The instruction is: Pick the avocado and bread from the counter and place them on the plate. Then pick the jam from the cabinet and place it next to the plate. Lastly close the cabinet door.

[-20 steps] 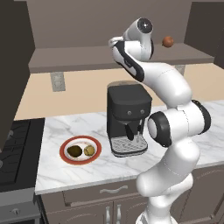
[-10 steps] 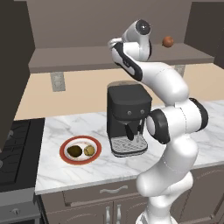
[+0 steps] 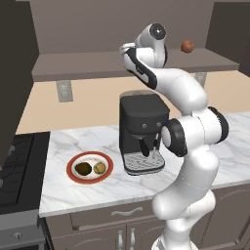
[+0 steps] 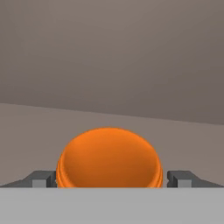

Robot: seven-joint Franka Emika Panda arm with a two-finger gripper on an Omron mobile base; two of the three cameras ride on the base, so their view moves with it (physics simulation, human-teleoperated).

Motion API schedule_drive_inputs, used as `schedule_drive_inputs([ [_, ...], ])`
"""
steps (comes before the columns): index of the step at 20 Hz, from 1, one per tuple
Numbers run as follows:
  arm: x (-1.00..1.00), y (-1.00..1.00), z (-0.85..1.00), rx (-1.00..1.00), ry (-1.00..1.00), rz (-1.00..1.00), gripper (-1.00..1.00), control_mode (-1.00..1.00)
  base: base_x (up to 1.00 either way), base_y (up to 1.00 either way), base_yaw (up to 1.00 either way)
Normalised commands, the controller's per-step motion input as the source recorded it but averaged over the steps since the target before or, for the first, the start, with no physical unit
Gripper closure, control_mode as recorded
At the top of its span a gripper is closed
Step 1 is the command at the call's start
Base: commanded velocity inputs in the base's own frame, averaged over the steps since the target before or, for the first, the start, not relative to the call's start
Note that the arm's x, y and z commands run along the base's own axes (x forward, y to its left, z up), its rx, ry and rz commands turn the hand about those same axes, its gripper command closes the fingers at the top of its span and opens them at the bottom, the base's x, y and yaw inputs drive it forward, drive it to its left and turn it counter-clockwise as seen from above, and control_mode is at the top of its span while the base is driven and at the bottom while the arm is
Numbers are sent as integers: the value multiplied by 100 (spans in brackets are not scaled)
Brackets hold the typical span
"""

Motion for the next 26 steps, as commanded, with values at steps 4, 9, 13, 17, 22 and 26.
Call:
schedule_drive_inputs([
  [4,9,0,0,0,0,0,-100,-100,0,0,0],
  [9,5,0,0,0,0,0,-100,-100,0,0,0],
  [13,5,6,0,-1,0,0,100,-100,0,0,0],
  [17,5,15,-8,-3,1,0,100,-100,0,0,0],
  [22,-8,5,-7,-1,0,0,100,-100,0,0,0],
  [26,-41,0,0,0,-1,0,100,-100,0,0,0],
])
